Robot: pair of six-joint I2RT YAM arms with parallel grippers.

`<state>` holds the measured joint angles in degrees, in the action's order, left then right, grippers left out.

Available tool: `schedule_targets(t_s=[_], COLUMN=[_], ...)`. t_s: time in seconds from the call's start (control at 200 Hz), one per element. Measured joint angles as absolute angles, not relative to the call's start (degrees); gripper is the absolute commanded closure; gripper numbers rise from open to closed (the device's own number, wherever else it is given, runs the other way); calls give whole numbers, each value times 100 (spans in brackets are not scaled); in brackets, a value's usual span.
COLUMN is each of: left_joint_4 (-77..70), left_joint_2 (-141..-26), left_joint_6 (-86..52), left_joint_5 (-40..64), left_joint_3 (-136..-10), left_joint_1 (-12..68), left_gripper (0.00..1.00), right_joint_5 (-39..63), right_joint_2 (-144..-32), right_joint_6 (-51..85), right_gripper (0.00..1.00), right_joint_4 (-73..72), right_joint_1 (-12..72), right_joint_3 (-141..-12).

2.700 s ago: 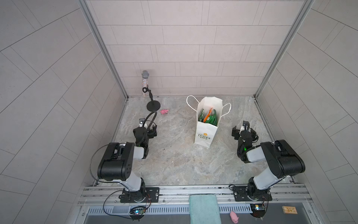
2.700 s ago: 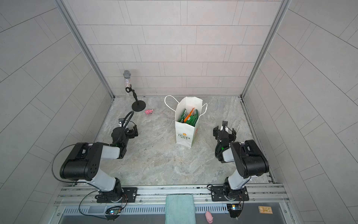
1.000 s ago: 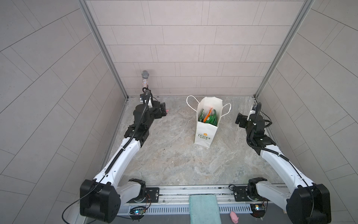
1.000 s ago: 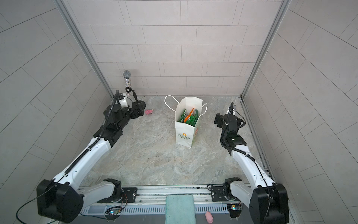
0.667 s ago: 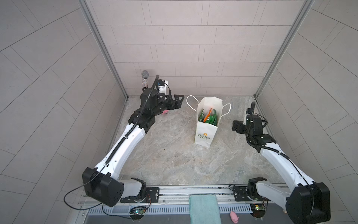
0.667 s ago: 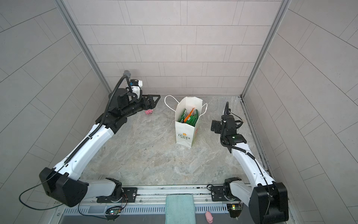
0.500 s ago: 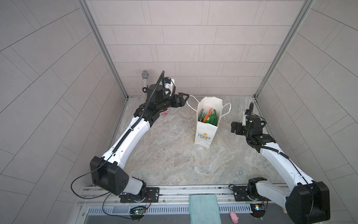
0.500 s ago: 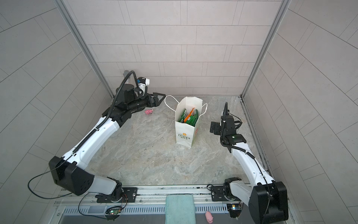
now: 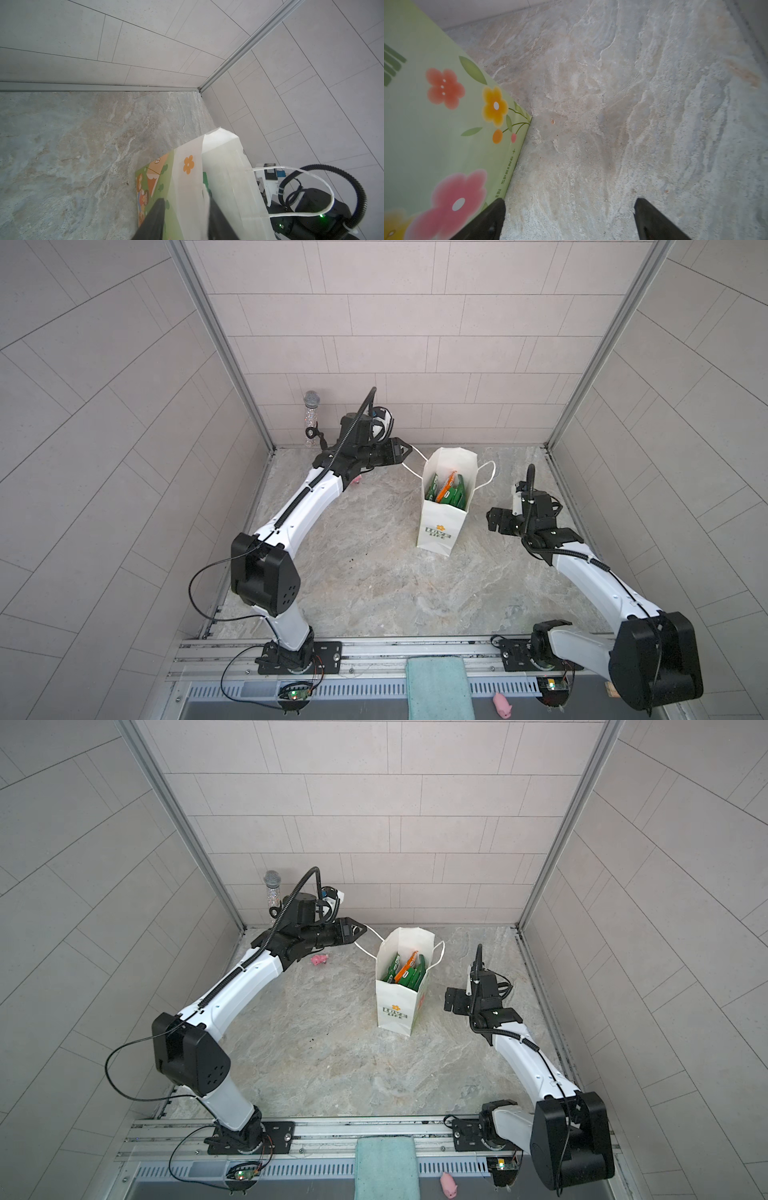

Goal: Take the snacks out of the paper bag
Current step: Move the paper bag to the center of the table.

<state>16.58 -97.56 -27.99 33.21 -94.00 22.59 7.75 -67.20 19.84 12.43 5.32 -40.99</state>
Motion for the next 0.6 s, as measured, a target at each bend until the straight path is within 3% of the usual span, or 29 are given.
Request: schedule_targets(t_s=[0.2,0.6], left_joint_4=[1747,2434], left_joint_2=[-9727,-9284], left_joint_6=[-2770,-2390], left_joint_5=[3441,3275], left_joint_3=[-9465,-9531], left_joint_1=[2311,2333], left_gripper=[100,100], right_joint_5=[1315,1682], right_joint_2=[-7356,-8374], right_joint_6=[2281,3030], right_gripper=[12,18], right_joint_4=[873,32], right_joint_1=[587,1271], right_joint_3=[-4101,-4209])
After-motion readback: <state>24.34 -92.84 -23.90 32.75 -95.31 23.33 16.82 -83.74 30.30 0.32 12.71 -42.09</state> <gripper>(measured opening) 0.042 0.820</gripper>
